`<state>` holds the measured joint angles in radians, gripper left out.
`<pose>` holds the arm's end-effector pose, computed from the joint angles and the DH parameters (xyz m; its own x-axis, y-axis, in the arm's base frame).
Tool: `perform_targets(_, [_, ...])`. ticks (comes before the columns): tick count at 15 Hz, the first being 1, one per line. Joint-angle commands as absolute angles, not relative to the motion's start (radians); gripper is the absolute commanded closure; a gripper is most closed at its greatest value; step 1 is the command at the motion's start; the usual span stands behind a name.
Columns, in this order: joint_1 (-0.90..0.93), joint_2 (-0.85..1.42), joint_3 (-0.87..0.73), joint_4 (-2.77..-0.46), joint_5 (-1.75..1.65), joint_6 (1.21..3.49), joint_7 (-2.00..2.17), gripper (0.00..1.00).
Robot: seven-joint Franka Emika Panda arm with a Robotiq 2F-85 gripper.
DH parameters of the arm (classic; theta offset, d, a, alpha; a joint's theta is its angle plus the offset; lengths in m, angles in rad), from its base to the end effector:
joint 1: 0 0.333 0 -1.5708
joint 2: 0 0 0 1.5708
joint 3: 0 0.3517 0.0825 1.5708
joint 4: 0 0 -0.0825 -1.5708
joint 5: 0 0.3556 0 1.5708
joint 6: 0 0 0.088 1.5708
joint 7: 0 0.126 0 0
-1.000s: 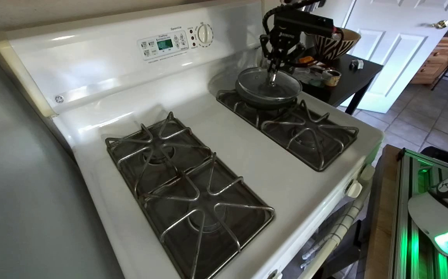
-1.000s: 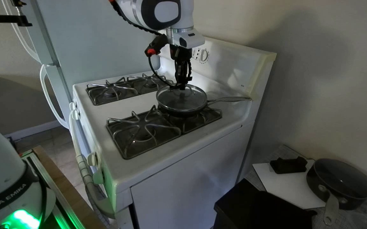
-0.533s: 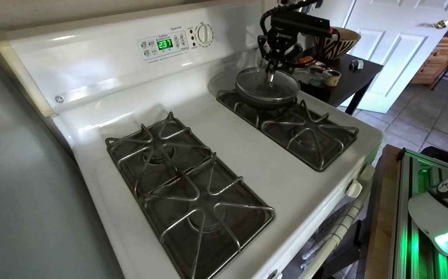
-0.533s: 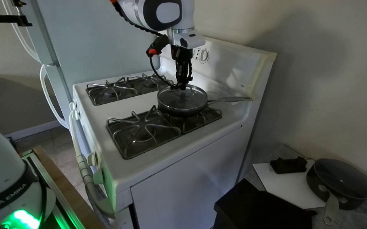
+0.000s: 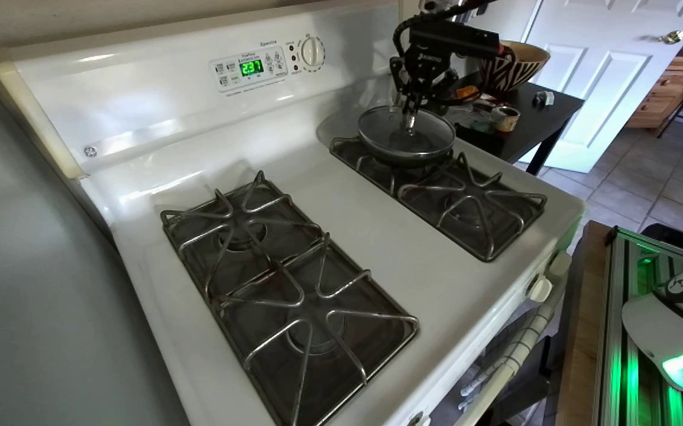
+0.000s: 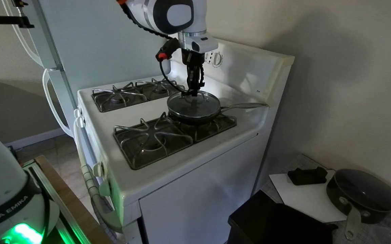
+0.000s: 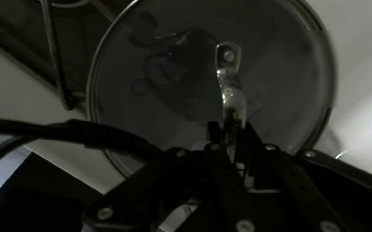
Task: Put the glass lid on the pan
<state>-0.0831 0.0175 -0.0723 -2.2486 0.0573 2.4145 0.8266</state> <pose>0.5141 -0.0794 0.4072 0.5165 -0.8535 0.0682 -0.8426 -0.5208 -0.1371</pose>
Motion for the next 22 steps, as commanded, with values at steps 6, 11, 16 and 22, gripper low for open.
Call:
perform_targets(6, [-0.07,0.031,-0.073,-2.242,0.031,2.488,0.856,0.97])
perform_targets(11, [-0.068,0.037,-0.074,-2.238,0.034,2.472,0.844,0.97])
perform_targets(16, [-0.069,0.033,-0.075,-2.232,0.027,2.438,0.845,0.97])
perform_targets(22, [-0.069,0.026,-0.077,-2.234,-0.014,2.419,0.868,0.97])
